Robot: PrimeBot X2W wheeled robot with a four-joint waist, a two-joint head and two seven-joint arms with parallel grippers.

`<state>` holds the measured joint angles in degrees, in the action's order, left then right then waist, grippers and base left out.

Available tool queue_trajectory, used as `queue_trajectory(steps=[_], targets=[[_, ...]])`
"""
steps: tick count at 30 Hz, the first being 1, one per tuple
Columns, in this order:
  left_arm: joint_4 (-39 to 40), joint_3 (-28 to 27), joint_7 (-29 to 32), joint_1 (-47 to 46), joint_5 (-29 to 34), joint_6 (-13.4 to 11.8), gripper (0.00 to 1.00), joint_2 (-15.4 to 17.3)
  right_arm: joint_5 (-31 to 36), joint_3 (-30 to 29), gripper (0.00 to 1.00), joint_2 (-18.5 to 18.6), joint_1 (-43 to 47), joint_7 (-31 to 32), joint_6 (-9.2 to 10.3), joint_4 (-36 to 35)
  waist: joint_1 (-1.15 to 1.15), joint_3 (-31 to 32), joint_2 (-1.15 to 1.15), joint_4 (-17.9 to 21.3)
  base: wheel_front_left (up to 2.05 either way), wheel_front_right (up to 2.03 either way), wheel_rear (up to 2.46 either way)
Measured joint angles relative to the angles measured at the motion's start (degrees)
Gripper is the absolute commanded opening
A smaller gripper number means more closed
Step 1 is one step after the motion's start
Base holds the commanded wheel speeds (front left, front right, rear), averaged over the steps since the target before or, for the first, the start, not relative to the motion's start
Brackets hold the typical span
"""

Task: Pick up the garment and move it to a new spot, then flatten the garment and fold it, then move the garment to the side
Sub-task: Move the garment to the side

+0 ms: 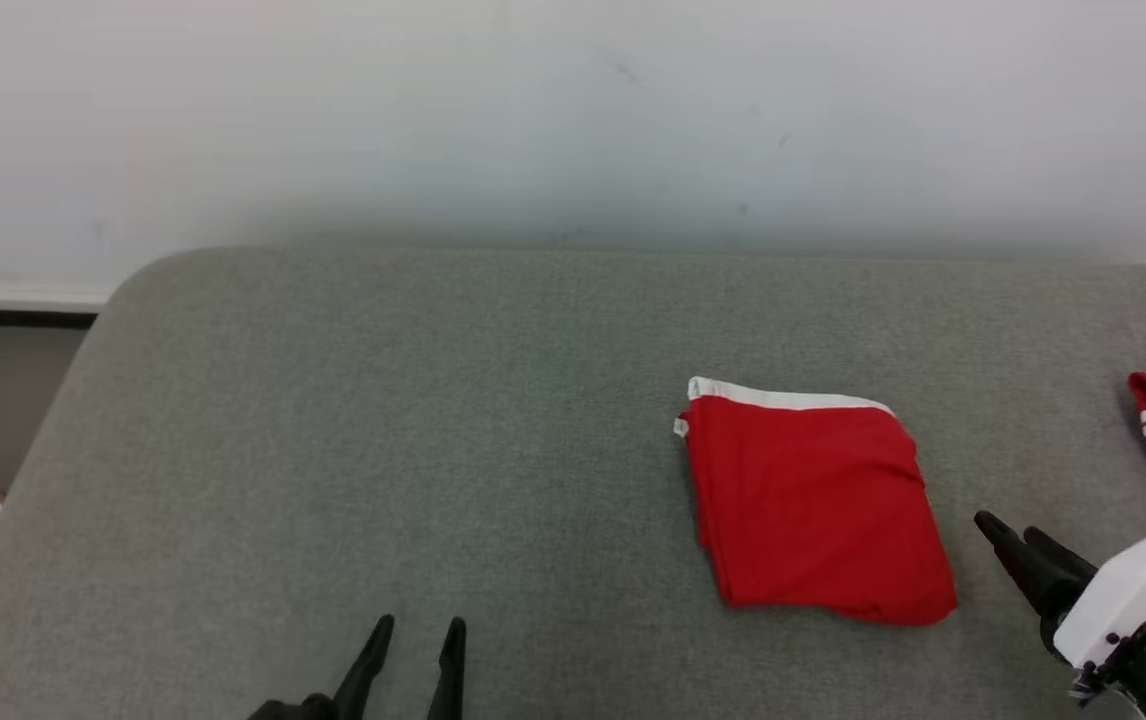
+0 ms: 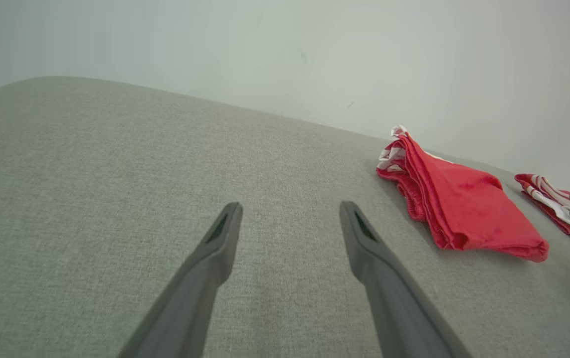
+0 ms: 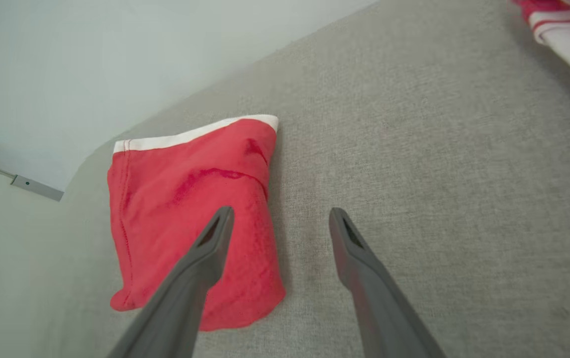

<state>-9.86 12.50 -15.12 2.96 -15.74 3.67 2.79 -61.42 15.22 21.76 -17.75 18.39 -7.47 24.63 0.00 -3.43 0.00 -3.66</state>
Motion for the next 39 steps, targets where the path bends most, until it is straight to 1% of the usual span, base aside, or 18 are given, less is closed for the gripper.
queue_trajectory(steps=[3,9,11,14,18,19,20,21,26,28,30,34,37,39], targets=[[-0.8,1.3,0.0,-0.9,-0.3,0.0,1.00,0.0,-2.0,0.2,1.00,-0.1,-3.6,5.7,-0.01,3.2,0.00,-1.5,0.00,-2.2,0.00,0.00,0.00],[-1.5,3.4,0.0,-1.9,-1.3,-0.7,1.00,0.0,-3.1,-0.1,1.00,1.5,-7.4,12.4,-0.01,8.5,0.00,-3.7,0.00,-6.8,0.00,0.00,0.00],[-1.6,3.8,0.0,-1.9,-1.6,-0.7,1.00,0.0,-3.2,-0.3,1.00,1.8,-7.9,13.4,-0.01,9.4,0.00,-4.3,0.00,-8.2,0.00,0.00,0.00],[-1.7,4.1,0.0,-2.0,-1.7,-0.8,1.00,0.0,-3.3,-0.2,1.00,1.3,-8.6,13.6,-0.01,10.0,0.00,-4.9,0.00,-9.9,0.00,0.00,0.00],[-1.7,4.2,0.0,-2.5,-1.9,-1.1,1.00,0.0,-3.7,0.0,1.00,-0.4,-9.9,13.3,-0.01,10.1,0.00,-5.6,0.00,-10.9,0.00,0.00,0.00],[-1.7,4.2,0.0,-2.7,-1.9,-1.2,1.00,0.0,-3.7,0.2,0.87,-0.7,-10.1,12.9,-0.01,9.9,0.00,-5.7,0.00,-10.9,0.00,0.00,0.00],[-1.7,4.2,0.0,-2.7,-2.0,-1.2,1.00,0.0,-3.7,0.4,0.38,-1.0,-10.3,12.7,-0.01,9.8,0.00,-5.7,0.00,-10.9,0.00,0.00,0.00],[-1.6,4.2,0.0,-2.8,-2.0,-1.3,1.00,0.0,-3.7,0.6,0.00,-1.3,-10.4,12.5,-0.01,9.6,0.00,-5.7,0.00,-10.7,0.00,0.00,0.00],[-1.4,3.9,0.0,-2.8,-2.1,-1.4,1.00,0.0,-3.3,2.0,0.00,-0.7,-10.9,11.3,-0.01,8.9,0.00,-5.6,0.00,-8.8,0.00,0.00,0.00],[-1.3,3.5,0.0,-2.8,-2.1,-1.5,1.00,0.0,-3.0,2.4,0.00,0.2,-11.4,11.3,-0.01,8.6,0.00,-5.6,0.00,-7.5,0.00,0.00,0.00],[-1.2,3.2,0.0,-2.9,-2.1,-1.4,1.00,0.0,-2.0,3.0,0.00,2.0,-12.1,11.3,-0.01,7.8,0.00,-5.6,0.00,-6.1,0.00,0.00,0.00],[-0.8,2.8,0.0,-3.6,-2.1,-1.3,1.00,0.0,0.5,3.8,0.00,7.5,-14.0,12.4,-0.01,5.3,0.00,-5.9,0.00,-2.7,0.00,0.00,0.00],[-0.5,2.6,0.0,-4.8,-2.0,-1.2,1.00,0.0,2.3,3.3,0.00,13.3,-15.4,14.3,-0.01,3.5,0.00,-6.7,0.00,-0.5,0.00,0.00,0.00],[-0.4,2.4,0.0,-5.5,-1.7,-1.0,1.00,0.0,3.0,1.8,0.00,16.8,-16.5,15.8,-0.01,3.0,0.00,-7.8,0.00,0.5,0.00,0.00,0.00]])
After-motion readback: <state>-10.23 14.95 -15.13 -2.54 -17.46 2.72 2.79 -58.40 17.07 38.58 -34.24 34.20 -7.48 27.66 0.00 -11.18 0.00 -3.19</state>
